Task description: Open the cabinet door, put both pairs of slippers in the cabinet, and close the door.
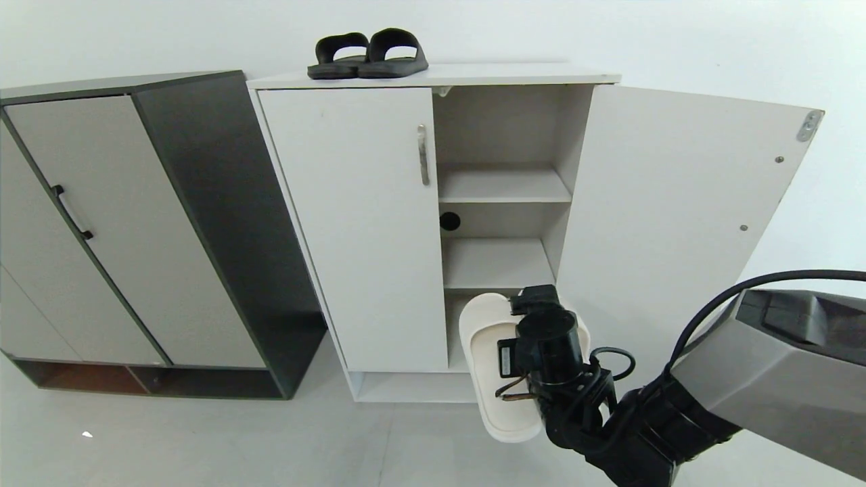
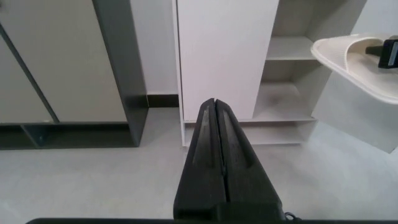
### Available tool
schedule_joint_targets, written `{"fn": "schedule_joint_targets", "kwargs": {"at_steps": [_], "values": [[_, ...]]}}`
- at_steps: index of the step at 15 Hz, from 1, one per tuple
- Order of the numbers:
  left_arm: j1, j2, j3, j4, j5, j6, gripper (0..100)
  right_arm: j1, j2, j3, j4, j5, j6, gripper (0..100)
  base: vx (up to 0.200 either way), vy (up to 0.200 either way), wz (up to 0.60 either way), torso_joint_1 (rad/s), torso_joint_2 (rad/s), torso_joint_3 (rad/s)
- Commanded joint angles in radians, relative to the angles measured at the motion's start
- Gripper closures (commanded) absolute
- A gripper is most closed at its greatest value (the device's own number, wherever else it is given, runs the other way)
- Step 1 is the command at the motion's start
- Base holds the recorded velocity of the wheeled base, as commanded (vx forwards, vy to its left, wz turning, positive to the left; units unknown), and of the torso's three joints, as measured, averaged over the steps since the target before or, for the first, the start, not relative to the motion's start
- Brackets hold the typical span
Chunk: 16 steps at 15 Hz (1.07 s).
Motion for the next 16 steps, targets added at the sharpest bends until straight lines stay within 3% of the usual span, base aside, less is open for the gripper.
{"fn": "schedule_joint_targets", "kwargs": {"at_steps": [1, 12, 16], "values": [[0.000, 0.003, 0.000, 0.000, 0.001, 0.000, 100, -0.005, 0.020, -0.007, 0.000, -0.001, 0.001, 100, 0.000, 0.000, 0.00, 0.000, 0.00, 0.000], [0.000, 0.004, 0.000, 0.002, -0.004, 0.002, 100, 0.001, 0.061, -0.004, -0.008, 0.022, 0.010, 100, 0.000, 0.000, 0.00, 0.000, 0.00, 0.000], [0.000, 0.004, 0.000, 0.002, -0.004, 0.002, 100, 0.000, 0.084, -0.030, -0.026, 0.025, 0.016, 100, 0.000, 0.000, 0.00, 0.004, 0.00, -0.155]]}}
